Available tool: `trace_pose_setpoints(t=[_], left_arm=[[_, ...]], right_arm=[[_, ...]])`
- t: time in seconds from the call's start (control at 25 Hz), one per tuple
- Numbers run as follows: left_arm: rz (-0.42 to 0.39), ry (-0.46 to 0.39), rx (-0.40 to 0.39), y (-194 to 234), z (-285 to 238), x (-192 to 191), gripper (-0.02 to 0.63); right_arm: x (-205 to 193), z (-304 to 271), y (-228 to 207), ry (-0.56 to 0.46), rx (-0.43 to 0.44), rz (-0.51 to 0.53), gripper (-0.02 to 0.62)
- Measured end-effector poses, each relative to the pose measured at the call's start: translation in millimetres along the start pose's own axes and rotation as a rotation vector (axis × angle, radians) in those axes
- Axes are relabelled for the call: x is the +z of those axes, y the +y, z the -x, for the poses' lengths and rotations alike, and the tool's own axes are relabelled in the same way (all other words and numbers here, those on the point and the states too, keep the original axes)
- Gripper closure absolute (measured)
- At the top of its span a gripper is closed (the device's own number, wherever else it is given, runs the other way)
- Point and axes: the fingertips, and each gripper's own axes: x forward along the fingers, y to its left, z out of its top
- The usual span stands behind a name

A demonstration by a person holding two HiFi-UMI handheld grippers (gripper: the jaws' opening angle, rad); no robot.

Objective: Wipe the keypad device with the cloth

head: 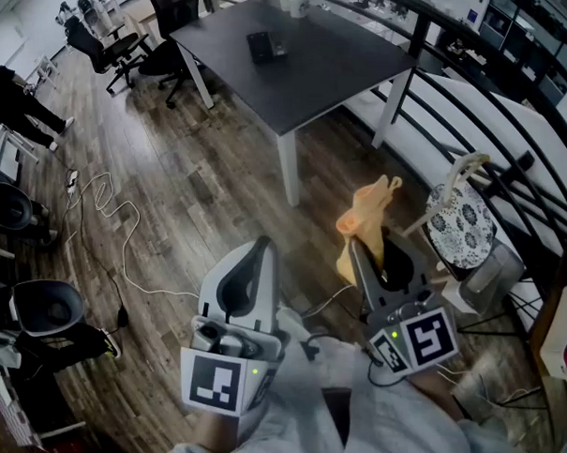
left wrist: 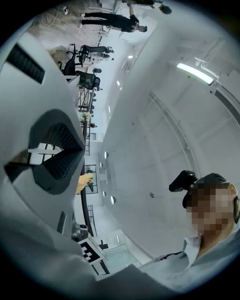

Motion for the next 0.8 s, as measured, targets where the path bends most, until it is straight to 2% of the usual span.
trace_pose_setpoints(t=[0.16, 0.8], left_arm=[[0.018, 0.035, -0.011, -6, 0, -4, 0.592], [0.000, 0.036, 0.007, -17, -1, -3, 0.592]], right_arm=[[1, 1, -2, -0.001, 0.001, -0.001, 0.497], [1, 7, -11, -0.010, 0.005, -0.029, 0.496]])
